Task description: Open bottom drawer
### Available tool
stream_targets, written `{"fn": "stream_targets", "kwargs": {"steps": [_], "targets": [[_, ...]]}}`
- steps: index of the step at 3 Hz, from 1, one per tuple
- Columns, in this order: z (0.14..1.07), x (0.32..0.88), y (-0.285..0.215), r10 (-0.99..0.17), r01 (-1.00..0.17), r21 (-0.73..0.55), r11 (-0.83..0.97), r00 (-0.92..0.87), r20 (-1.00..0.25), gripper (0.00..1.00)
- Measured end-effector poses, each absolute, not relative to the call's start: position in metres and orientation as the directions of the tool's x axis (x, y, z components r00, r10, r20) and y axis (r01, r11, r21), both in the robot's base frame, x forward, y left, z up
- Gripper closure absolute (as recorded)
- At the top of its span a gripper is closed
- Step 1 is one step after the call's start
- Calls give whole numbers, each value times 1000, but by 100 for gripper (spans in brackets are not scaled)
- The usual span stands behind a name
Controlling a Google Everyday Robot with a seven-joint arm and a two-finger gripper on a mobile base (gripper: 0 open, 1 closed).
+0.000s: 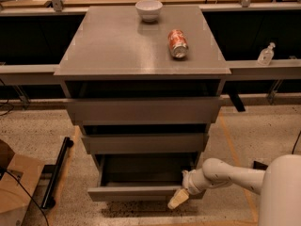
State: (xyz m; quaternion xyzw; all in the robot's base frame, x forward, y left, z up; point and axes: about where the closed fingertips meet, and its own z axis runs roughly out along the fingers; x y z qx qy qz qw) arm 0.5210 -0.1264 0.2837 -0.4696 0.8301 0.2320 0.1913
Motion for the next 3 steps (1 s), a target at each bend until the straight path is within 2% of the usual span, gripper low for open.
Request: {"fn": "stream_targets", "kwargs": {"steps": [3], "targets": [[224, 559, -131, -669, -877, 267, 400, -478, -570, 0]]}}
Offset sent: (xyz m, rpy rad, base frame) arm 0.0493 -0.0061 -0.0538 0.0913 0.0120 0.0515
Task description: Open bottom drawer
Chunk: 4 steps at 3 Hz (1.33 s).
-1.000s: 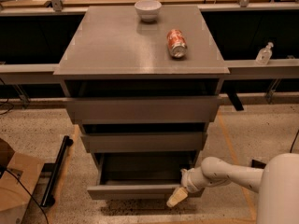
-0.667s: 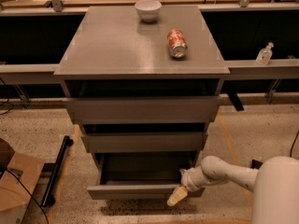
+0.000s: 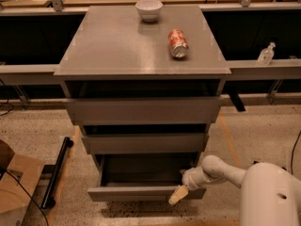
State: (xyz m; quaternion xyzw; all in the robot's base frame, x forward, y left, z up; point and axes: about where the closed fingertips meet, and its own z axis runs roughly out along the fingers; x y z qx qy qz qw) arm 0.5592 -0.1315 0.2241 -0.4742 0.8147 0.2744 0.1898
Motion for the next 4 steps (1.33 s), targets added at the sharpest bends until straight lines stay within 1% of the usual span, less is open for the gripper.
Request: {"fn": "stream_targets", "kwargs": {"steps": [2, 3, 4], "targets": [[170, 557, -149, -638, -834, 345, 431, -552, -537, 0], [163, 542, -158, -630, -818, 362, 446, -575, -522, 18], [167, 515, -164, -633, -807, 372, 458, -590, -501, 42]]}}
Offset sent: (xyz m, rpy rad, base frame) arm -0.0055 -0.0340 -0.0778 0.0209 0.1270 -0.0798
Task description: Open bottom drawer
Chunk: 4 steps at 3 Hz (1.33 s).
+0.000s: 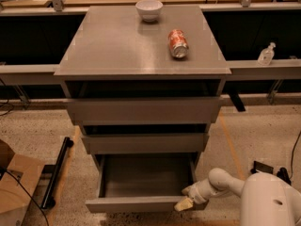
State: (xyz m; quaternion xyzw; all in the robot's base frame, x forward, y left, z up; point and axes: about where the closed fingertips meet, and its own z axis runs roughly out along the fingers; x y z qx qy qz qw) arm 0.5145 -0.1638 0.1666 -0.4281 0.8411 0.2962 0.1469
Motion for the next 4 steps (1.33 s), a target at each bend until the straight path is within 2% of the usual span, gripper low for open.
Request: {"fn": "stream_targets", "kwargs": {"steps": [1, 2, 3, 4], "targets": [[177, 475, -163, -651, -796, 399, 455, -603, -461, 65], [182, 466, -165, -652, -792, 401, 459, -608, -453, 88], [193, 444, -163, -650, -787, 406, 464, -614, -447, 86], [194, 442, -163, -650, -787, 406, 465, -615, -447, 62]]}}
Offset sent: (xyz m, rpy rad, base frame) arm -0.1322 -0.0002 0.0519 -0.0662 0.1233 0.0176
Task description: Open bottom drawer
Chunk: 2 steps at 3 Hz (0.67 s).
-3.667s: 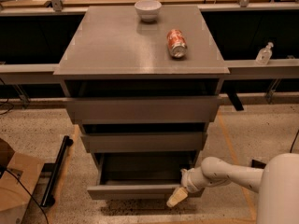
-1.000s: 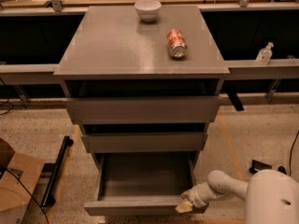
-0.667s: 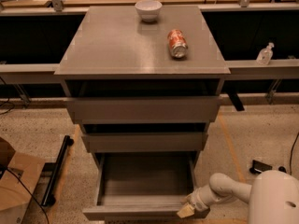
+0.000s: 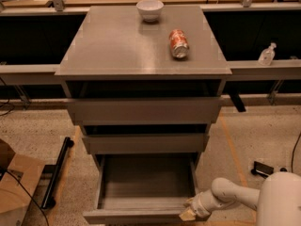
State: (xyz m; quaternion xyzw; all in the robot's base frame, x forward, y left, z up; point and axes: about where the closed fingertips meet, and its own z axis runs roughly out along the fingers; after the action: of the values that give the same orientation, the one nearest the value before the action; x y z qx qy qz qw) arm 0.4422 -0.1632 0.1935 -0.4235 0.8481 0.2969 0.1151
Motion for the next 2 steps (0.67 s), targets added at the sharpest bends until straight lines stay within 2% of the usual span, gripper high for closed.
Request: {"fn": "stream_targets", "kwargs": {"steps": [2], "targets": [[221, 428, -156, -657, -810, 367, 458, -586, -474, 16]]}}
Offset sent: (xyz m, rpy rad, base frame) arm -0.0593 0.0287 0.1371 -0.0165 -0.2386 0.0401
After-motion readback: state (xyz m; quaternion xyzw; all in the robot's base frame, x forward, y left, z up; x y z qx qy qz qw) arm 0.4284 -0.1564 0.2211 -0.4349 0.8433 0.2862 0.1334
